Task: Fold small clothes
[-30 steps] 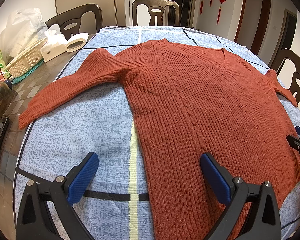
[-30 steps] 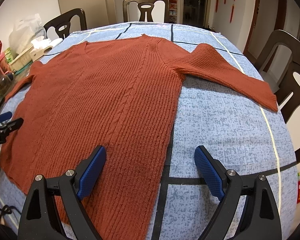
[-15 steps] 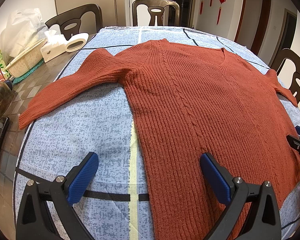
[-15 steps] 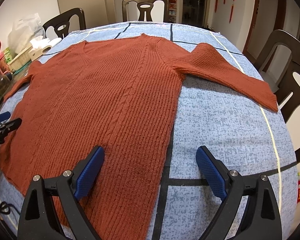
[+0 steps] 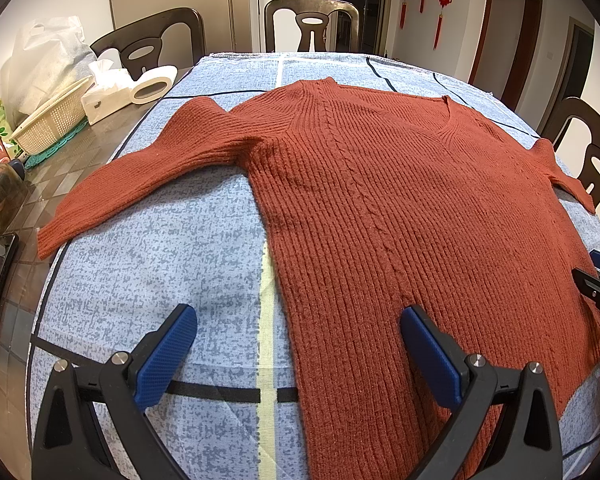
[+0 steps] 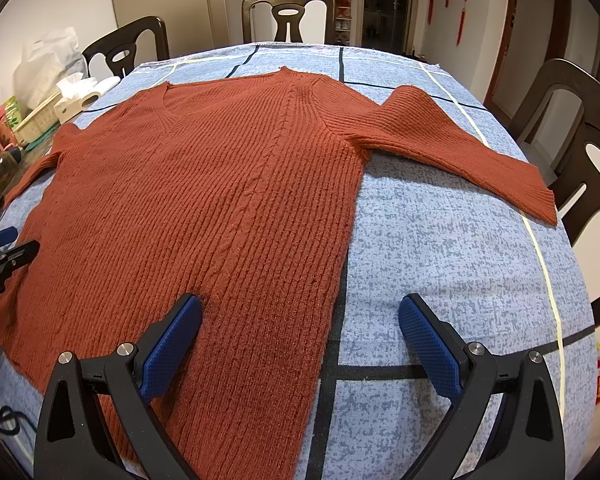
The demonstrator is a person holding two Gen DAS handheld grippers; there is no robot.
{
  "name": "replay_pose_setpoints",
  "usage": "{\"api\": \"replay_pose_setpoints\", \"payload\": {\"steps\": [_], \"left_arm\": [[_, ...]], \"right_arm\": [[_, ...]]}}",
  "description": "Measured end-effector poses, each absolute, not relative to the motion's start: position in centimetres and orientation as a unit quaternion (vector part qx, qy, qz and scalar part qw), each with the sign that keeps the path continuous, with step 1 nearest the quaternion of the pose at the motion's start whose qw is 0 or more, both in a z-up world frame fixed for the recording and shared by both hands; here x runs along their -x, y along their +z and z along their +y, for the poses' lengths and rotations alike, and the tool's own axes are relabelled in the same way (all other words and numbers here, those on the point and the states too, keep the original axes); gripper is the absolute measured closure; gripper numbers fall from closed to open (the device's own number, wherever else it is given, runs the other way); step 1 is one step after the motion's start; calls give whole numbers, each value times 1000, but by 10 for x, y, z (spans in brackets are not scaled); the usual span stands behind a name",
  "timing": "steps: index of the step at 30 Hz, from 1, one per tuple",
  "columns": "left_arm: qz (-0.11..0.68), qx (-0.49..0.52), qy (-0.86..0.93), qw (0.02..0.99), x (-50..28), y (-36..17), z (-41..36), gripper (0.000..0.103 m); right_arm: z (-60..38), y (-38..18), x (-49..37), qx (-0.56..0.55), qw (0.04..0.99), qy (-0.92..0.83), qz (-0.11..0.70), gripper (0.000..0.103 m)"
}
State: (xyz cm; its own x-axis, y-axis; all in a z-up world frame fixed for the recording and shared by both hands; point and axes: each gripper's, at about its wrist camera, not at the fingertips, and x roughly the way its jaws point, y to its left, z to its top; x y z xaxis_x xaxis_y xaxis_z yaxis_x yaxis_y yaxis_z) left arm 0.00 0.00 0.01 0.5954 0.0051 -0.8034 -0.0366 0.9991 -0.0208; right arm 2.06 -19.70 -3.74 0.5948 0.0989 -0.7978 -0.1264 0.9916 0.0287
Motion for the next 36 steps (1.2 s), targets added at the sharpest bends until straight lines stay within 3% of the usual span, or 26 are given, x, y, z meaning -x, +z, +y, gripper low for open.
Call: {"api": "replay_pose_setpoints", "payload": {"steps": [36], "left_arm": [[453, 30, 17, 891, -5, 3, 2, 2]], "right_arm": [[-196, -33, -17, 16, 894, 59, 444, 4]]}}
